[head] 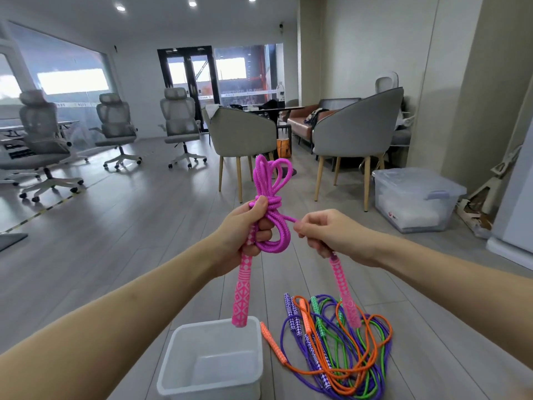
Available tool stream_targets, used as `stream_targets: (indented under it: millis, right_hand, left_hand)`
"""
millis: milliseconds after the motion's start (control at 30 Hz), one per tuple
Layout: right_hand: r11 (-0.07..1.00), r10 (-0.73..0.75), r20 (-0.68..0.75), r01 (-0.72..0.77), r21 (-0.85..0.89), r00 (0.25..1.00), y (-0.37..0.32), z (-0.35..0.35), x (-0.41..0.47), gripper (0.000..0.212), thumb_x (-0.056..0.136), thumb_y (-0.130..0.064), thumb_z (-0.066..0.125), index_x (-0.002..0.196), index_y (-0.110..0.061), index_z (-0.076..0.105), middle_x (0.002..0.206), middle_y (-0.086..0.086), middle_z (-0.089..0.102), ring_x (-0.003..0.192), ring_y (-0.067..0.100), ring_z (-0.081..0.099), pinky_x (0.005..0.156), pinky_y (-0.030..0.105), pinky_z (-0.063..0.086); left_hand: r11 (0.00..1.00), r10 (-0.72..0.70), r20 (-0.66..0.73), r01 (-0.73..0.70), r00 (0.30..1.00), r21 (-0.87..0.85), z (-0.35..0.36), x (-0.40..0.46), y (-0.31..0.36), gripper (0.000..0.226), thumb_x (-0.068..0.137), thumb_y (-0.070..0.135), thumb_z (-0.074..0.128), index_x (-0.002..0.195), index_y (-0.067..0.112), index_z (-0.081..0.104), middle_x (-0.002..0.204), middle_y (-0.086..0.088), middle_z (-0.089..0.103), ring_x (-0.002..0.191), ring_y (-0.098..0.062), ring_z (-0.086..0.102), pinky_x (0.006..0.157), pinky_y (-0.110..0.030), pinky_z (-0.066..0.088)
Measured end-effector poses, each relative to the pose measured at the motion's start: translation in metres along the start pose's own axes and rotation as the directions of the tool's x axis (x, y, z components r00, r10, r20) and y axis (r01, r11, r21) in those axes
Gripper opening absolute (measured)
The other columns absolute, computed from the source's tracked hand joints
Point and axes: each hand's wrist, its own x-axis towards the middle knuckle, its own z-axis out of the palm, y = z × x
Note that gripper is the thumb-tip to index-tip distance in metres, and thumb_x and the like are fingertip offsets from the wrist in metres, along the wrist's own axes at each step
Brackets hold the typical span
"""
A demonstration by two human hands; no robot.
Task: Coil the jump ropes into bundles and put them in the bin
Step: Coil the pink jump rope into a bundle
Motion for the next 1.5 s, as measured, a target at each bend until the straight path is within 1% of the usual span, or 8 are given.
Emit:
stream_targets:
  millis: [167,300,467,567,800,1033,1333,1500]
  right_hand:
    - [0.999,0.020,0.136,-0.016,-0.031,0.990,0.036,0.008,-0.002,0.010,0.094,-0.013,0.073,0.100,-0.011,0.066,0.087,0.001,0.069,0.082,0.014,0.065,0.082,0.030,0.055]
    - [0.995,0.073,0.133,-0.063,-0.076,0.988,0.053,0.018,-0.001,0.026,0.089,-0.001,0.074,0.101,-0.013,0.054,0.106,0.008,0.076,0.102,0.023,0.072,0.094,0.036,0.058]
    - [0.955,0.237,0.093,-0.214,-0.208,0.967,0.061,0.013,-0.003,0.033,0.093,-0.007,0.071,0.115,-0.021,0.052,0.108,0.010,0.073,0.087,0.017,0.069,0.069,0.028,0.055]
    - [0.945,0.246,0.007,-0.238,-0.224,0.969,0.061,0.009,-0.001,0.018,0.093,-0.016,0.076,0.107,-0.014,0.066,0.101,0.013,0.074,0.080,0.017,0.069,0.065,0.029,0.056]
    - [0.929,0.199,-0.071,-0.165,0.330,0.977,0.021,-0.002,0.003,0.026,0.100,-0.022,0.066,0.112,0.000,0.067,0.085,0.009,0.061,0.075,0.019,0.063,0.069,0.029,0.053]
    - [0.843,0.143,-0.119,-0.058,0.534,0.983,-0.008,0.006,0.009,0.024,0.106,-0.029,0.056,0.102,-0.005,0.055,0.065,0.000,0.044,0.051,0.008,0.034,0.039,0.018,0.030]
    - [0.881,0.121,-0.315,0.045,0.471,0.941,-0.023,0.018,0.013,0.023,0.108,-0.028,0.052,0.112,-0.005,0.053,0.078,0.009,0.053,0.057,0.012,0.055,0.052,0.025,0.055]
    - [0.924,0.081,-0.388,0.076,0.374,0.918,-0.024,0.018,0.014,0.024,0.108,-0.029,0.051,0.120,-0.009,0.047,0.080,0.011,0.058,0.058,0.013,0.061,0.055,0.027,0.058]
  left_hand:
    - [0.999,0.011,-0.007,-0.011,1.000,-0.037,-0.003,-0.003,0.007,0.030,0.104,0.043,0.049,0.115,0.015,0.051,0.065,0.005,0.040,0.053,-0.006,0.038,0.037,-0.016,0.028]
    - [1.000,0.003,-0.002,-0.003,1.000,-0.004,0.001,-0.003,0.004,0.029,0.105,0.042,0.049,0.105,0.014,0.055,0.064,0.007,0.041,0.054,-0.006,0.038,0.038,-0.016,0.025]
    - [1.000,0.006,-0.076,-0.006,0.997,-0.003,-0.010,0.003,0.005,0.033,0.104,0.044,0.050,0.110,0.012,0.057,0.068,0.003,0.046,0.058,-0.009,0.041,0.038,-0.017,0.031]
    - [0.992,-0.005,-0.181,0.027,0.983,0.120,-0.017,0.005,-0.001,0.037,0.105,0.045,0.048,0.109,0.011,0.062,0.071,0.000,0.054,0.057,-0.010,0.046,0.041,-0.020,0.037]
    - [0.955,-0.020,-0.269,0.098,0.963,0.279,-0.031,0.007,-0.015,0.036,0.105,0.046,0.045,0.121,0.021,0.066,0.089,-0.005,0.058,0.057,-0.008,0.049,0.048,-0.020,0.042]
    - [0.929,-0.034,-0.257,0.126,0.966,0.349,-0.023,0.010,-0.023,0.042,0.104,0.049,0.047,0.123,0.015,0.061,0.088,-0.004,0.057,0.060,-0.009,0.048,0.049,-0.021,0.042]
    - [0.918,-0.034,-0.195,0.108,0.980,0.382,-0.007,0.013,-0.029,0.041,0.104,0.051,0.047,0.116,0.016,0.064,0.075,-0.001,0.056,0.051,-0.006,0.046,0.047,-0.021,0.039]
    - [0.895,-0.071,-0.160,0.133,0.985,0.425,0.000,0.012,-0.029,0.042,0.103,0.053,0.044,0.116,0.018,0.062,0.078,0.000,0.064,0.057,-0.006,0.054,0.051,-0.020,0.043]
